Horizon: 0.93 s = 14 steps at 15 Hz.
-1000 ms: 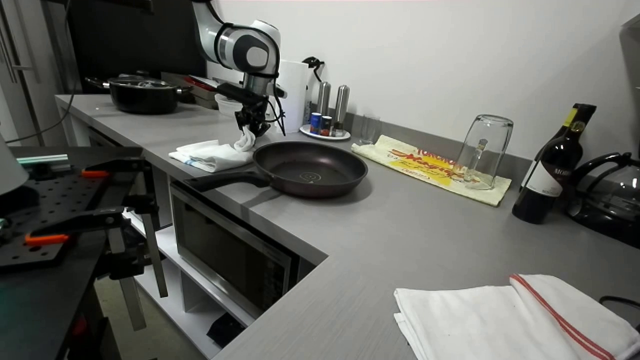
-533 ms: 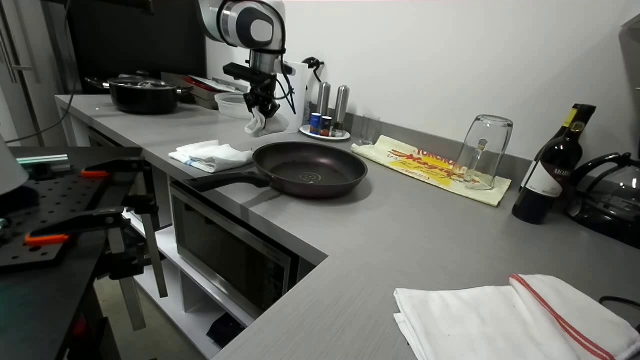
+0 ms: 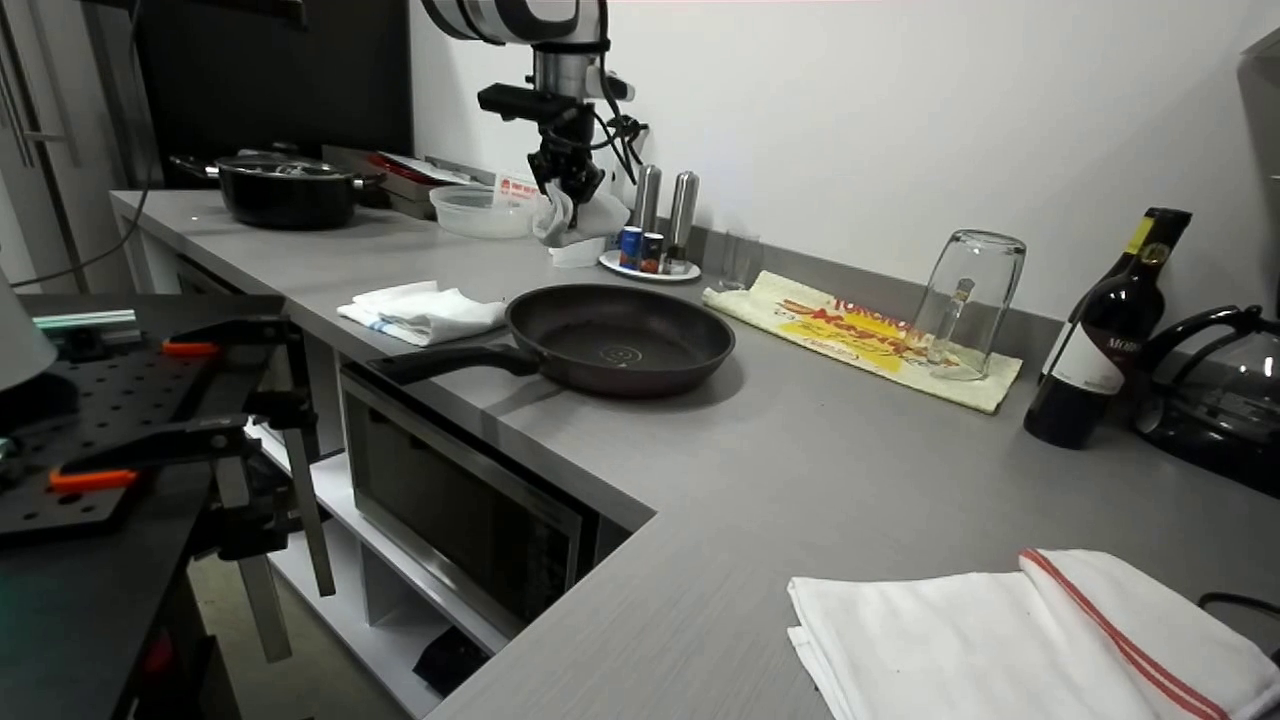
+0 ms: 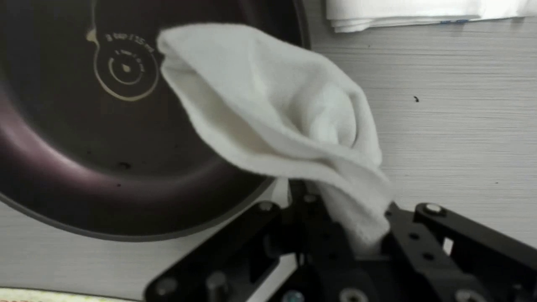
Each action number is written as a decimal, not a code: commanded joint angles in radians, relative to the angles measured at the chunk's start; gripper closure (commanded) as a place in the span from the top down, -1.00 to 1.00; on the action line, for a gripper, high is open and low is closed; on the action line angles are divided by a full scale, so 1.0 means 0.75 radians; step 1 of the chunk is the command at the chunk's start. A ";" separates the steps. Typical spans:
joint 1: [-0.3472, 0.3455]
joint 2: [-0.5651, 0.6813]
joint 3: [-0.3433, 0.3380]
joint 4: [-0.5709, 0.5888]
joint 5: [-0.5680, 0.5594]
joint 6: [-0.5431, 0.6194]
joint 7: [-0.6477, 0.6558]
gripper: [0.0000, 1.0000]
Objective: Wipe the pan with the dish cloth
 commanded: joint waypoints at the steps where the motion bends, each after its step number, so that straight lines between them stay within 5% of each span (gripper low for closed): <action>1: -0.072 -0.040 -0.027 -0.058 0.049 -0.018 -0.036 -0.92; 14: -0.293 0.127 0.040 0.038 0.512 -0.195 -0.244 -0.92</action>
